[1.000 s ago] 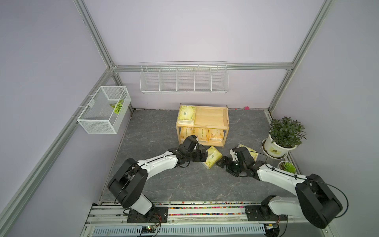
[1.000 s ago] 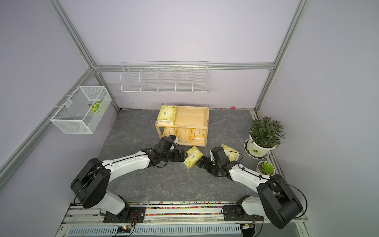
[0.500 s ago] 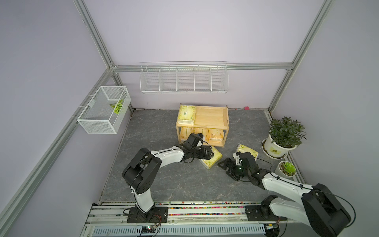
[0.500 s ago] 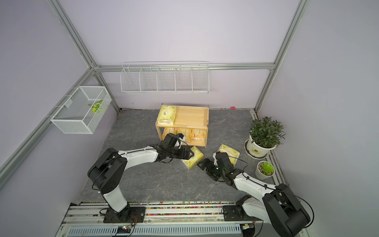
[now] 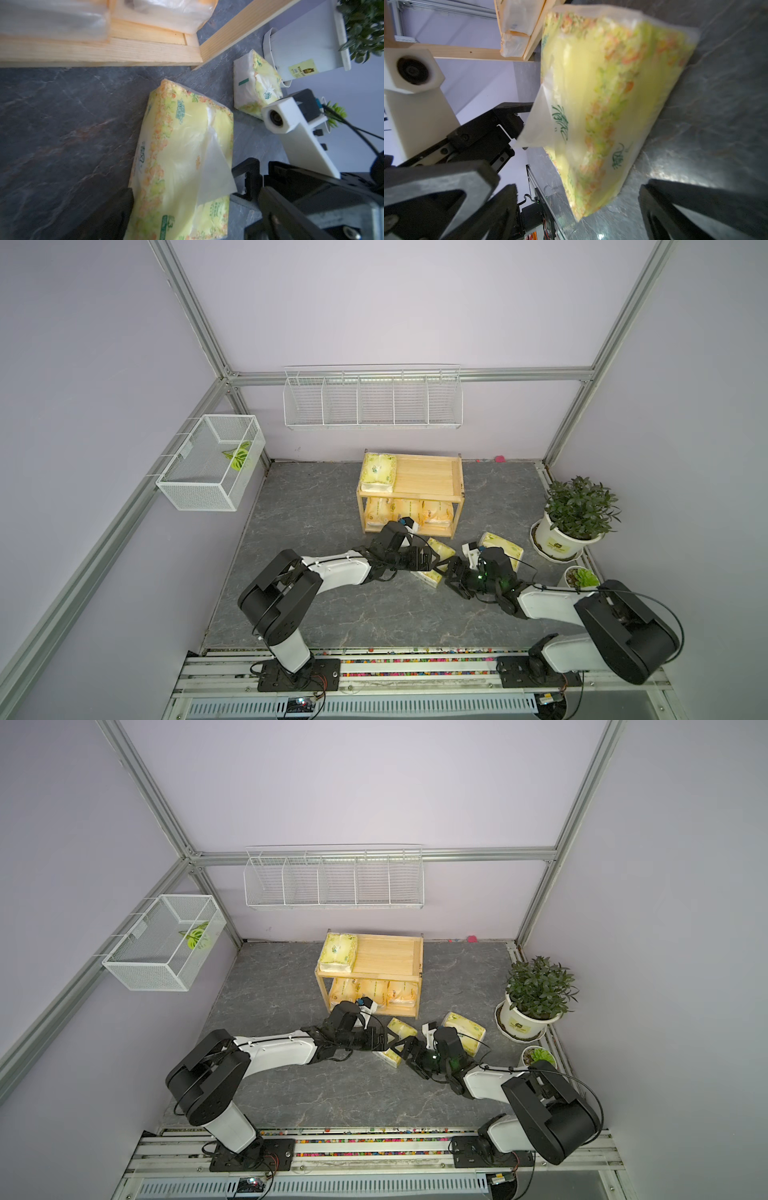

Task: Place the tissue boxes on the shelf by color
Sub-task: Pick up the box of tissues from the center of the board.

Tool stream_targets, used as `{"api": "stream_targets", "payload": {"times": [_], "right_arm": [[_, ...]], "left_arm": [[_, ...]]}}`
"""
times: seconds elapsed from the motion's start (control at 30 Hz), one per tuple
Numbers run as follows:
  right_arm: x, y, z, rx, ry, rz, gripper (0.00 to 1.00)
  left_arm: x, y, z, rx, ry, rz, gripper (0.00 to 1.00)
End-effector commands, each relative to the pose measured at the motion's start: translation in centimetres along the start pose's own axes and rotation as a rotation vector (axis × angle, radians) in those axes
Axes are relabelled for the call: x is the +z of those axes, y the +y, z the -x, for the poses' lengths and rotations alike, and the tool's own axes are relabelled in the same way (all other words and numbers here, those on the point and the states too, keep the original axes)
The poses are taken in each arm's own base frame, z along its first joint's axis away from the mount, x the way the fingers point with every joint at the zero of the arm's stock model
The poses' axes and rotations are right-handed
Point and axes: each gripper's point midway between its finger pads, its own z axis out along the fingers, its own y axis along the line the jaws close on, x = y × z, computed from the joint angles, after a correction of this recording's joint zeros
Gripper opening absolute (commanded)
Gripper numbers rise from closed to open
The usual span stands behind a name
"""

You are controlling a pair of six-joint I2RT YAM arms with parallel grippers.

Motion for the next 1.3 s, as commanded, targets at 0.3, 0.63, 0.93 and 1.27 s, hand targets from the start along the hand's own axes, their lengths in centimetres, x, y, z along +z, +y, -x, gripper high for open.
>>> {"api": "stream_targets", "payload": {"times": [0.3, 0.63, 0.93, 1.27], "right_arm": [[1.6, -3.8, -0.4, 0.127, -0.001, -0.031, 0.95], [2.4, -4.5, -0.2, 0.198, -0.041, 0.082, 0.87], [0.3, -6.7, -1.4, 0.231, -0.081, 0.017, 0.89], [-3.1, -8.6, -2.0, 0.212, -0.126, -0.202, 0.94]], "left_arm": [[0.9, -0.2, -3.6, -0.041, 0.089, -0.025, 1.00], [1.0, 0.0, -3.8, -0.052, 0.092, -0.017, 1.00], [0.4, 0.6, -2.9, -0.042, 0.058, 0.044, 1.00], [-1.8, 3.5, 0.5, -0.041, -0.029, 0.239, 1.00]]}}
